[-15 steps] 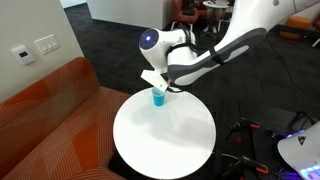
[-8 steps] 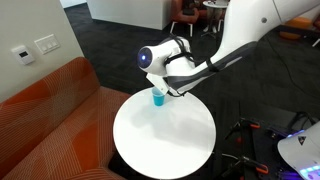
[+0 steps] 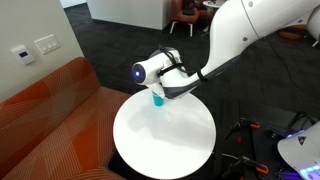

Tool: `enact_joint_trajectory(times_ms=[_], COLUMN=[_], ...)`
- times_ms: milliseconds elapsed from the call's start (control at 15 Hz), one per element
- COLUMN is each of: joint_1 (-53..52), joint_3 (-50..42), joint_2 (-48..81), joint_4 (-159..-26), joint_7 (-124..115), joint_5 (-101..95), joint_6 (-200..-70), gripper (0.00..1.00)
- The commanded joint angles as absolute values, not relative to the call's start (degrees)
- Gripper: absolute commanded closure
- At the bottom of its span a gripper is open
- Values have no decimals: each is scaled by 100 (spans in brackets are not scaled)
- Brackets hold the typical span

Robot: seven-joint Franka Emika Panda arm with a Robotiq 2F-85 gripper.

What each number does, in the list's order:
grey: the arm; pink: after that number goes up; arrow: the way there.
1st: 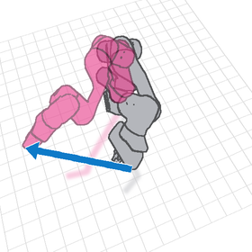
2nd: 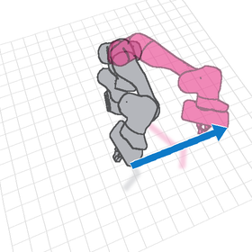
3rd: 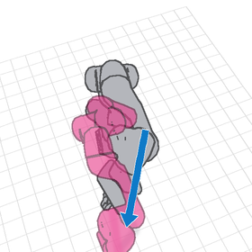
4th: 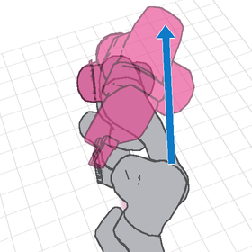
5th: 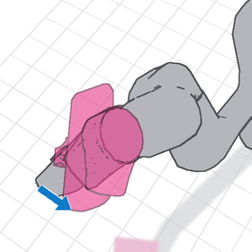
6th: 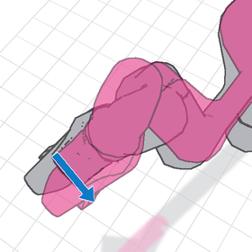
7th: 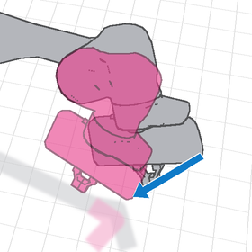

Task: Put the red marker in the light blue cup

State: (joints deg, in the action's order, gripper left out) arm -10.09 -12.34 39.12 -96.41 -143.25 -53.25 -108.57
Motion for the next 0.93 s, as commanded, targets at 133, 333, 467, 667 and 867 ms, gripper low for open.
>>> enact_joint_trajectory(times_ms=[133, 333, 467, 667, 867], joint_1=[-861, -880, -887, -891, -883], joint_3=[-937, -847, -795, -747, -726], joint_2=[4314, 4513, 4662, 4866, 5052], joint_4=[-9034, -8811, -8679, -8542, -8448], joint_7=[-14218, -14188, -14162, -14111, -14026], joint_5=[-5785, -5907, -5935, -5902, -5875], joint_6=[-10699, -10679, -10663, -10652, -10676], gripper=[95, 95, 95, 95, 95])
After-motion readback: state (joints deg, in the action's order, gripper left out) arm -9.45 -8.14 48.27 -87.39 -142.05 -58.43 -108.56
